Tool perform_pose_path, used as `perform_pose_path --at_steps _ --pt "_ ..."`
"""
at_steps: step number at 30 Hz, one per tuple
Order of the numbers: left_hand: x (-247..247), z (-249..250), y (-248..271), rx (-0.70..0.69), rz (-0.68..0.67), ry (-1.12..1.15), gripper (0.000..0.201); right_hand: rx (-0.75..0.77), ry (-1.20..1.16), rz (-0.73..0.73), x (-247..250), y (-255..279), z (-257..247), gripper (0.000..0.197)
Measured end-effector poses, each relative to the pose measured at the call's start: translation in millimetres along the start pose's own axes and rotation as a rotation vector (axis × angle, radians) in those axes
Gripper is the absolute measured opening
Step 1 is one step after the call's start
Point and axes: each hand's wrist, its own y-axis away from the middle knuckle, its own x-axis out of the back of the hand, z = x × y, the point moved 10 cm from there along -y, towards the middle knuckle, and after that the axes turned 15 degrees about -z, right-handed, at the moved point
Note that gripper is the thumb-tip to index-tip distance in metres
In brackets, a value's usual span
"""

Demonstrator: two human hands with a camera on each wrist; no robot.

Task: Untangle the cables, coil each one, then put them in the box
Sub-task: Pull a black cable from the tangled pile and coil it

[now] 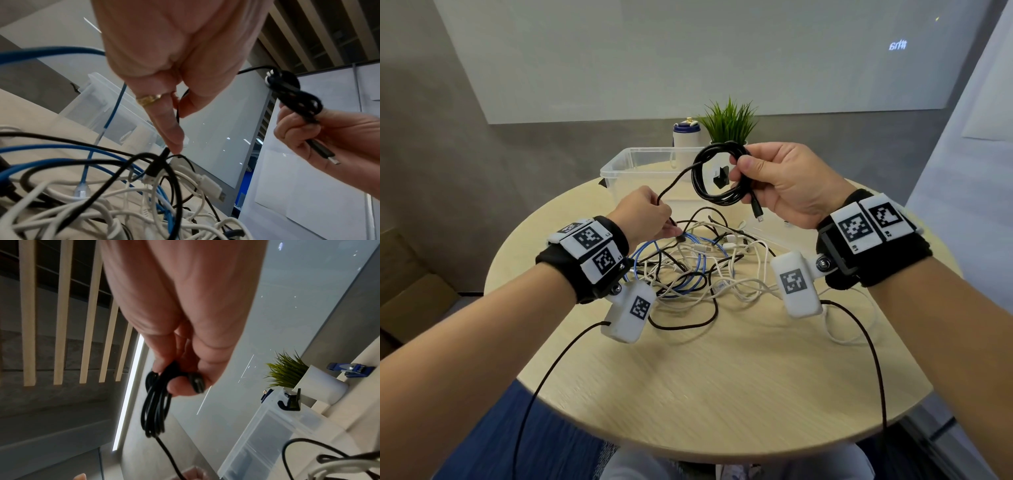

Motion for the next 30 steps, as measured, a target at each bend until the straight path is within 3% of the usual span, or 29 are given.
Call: perform_pose_path --at_steps 5,11,18,21,24,28,30 --pt "1.4 4.2 1.0 -0.068 -0.02 0.2 0.014 -0.029 0.007 -0.026 -0.5 1.0 4.4 0.013" --pt "-7.8 20.7 6.8 -0.177 -0.087 0.538 0.009 -0.11 0.002 0.029 4.2 2.5 23.0 0.014" --pt "-22.5 30.8 8.2 -0.232 -0.195 0.71 0.014 -0.141 0.018 0.064 6.3 2.9 25.2 0.012" --pt "-41.6 32.1 10.1 -0.199 -0.35 0.609 0.026 -0.119 0.0 0.072 5.6 2.0 20.7 0.012" --pt "-63.4 32.7 19.5 -0.168 -0.518 0.409 0.02 -0.098 0.01 0.068 3.2 2.4 15.9 0.011" --pt "-65.9 30.1 25.1 -0.157 -0.553 0.212 0.015 -0.09 0.013 0.072 2.6 4.7 12.7 0.011" --pt "-64.3 27.8 27.1 -0.148 -0.603 0.155 0.038 -0.096 0.005 0.077 3.9 5.4 12.6 0.01"
